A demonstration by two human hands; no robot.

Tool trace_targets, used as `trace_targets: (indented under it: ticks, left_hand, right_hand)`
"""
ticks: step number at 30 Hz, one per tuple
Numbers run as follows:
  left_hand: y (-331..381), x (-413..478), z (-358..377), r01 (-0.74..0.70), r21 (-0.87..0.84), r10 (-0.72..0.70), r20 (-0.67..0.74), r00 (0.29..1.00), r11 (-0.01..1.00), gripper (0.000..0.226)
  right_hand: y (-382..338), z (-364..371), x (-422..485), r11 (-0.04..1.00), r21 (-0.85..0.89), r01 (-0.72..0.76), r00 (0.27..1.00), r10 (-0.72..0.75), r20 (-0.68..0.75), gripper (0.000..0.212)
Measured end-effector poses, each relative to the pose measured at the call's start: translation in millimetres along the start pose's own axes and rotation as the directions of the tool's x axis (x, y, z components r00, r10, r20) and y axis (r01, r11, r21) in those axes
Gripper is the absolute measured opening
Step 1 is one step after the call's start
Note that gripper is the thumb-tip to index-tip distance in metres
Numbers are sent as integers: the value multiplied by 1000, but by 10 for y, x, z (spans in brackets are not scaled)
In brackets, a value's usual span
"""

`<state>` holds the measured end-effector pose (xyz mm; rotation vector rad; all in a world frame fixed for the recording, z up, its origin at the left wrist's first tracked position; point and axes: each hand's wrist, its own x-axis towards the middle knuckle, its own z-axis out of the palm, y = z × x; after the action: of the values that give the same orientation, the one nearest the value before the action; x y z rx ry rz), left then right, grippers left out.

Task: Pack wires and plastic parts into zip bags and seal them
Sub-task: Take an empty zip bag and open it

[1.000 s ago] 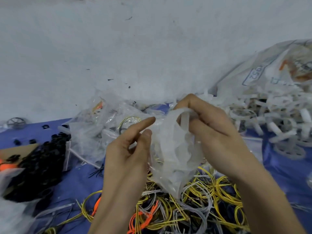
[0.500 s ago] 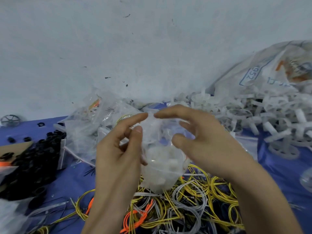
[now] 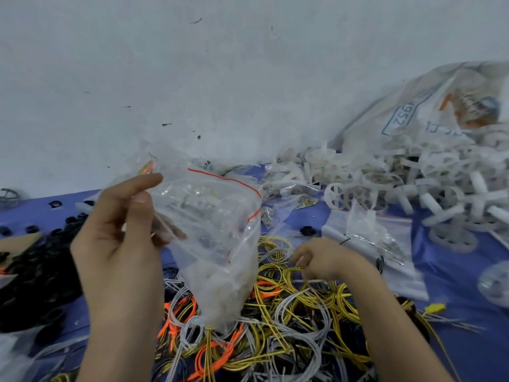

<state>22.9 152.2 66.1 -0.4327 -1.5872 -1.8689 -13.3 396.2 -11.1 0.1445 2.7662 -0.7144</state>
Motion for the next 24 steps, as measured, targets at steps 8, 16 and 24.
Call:
trace_targets:
  ticks: [8,16,24]
  left_hand:
    - [-10,-16,9,-61,55,59,40,997,997,32]
    - [-32,82,-120,32,-5,-32,-95,995,999,27]
    - [-96,144,-184,10,9,-9,-90,996,1000,27]
  right_hand:
    - [-33,135,58,993,-57,108,992,-112,-63,38]
    - [-298,176,92,966,-21,259,949,-259,-180,23]
    - [-204,319,279,967,-40,253,920,-253,-300,22]
